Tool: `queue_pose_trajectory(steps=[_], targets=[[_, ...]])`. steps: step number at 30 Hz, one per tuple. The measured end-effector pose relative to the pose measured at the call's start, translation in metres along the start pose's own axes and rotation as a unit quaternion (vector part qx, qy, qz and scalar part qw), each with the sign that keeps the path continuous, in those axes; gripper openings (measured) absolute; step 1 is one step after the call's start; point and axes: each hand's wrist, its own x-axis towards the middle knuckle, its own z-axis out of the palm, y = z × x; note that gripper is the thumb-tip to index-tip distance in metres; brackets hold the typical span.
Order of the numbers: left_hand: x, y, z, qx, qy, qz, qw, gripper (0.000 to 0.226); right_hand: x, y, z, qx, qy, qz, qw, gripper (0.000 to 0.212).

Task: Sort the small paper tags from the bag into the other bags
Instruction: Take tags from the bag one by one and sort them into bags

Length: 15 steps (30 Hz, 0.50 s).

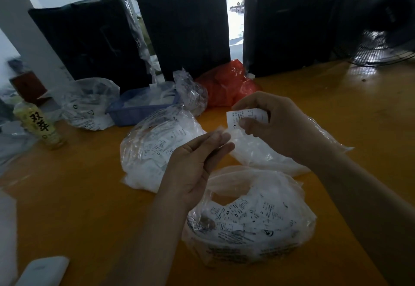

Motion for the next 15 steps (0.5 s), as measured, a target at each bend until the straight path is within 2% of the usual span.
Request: queue_pose_trajectory(steps=[3,9,15], targets=[[0.0001,0.0000,0.0002,0.003,-0.003,-0.001,1.000,0.030,-0.0006,-0.0004,0.0013,-0.015,-0.016,-0.007,1.000,0.024],[0.0002,0.0001,-0.0004,-0.004,-0.005,-0.009,1.000,0.034,0.0012,-0.0003,0.0032,-0.021,0.033,-0.009,0.999,0.023],[0.0014,-0.0012,-0.0012,-0.008,-0.003,-0.010,1.000,0.035,-0.0026,-0.0015,0.0020,-0.018,-0.021,-0.007,1.000,0.022]])
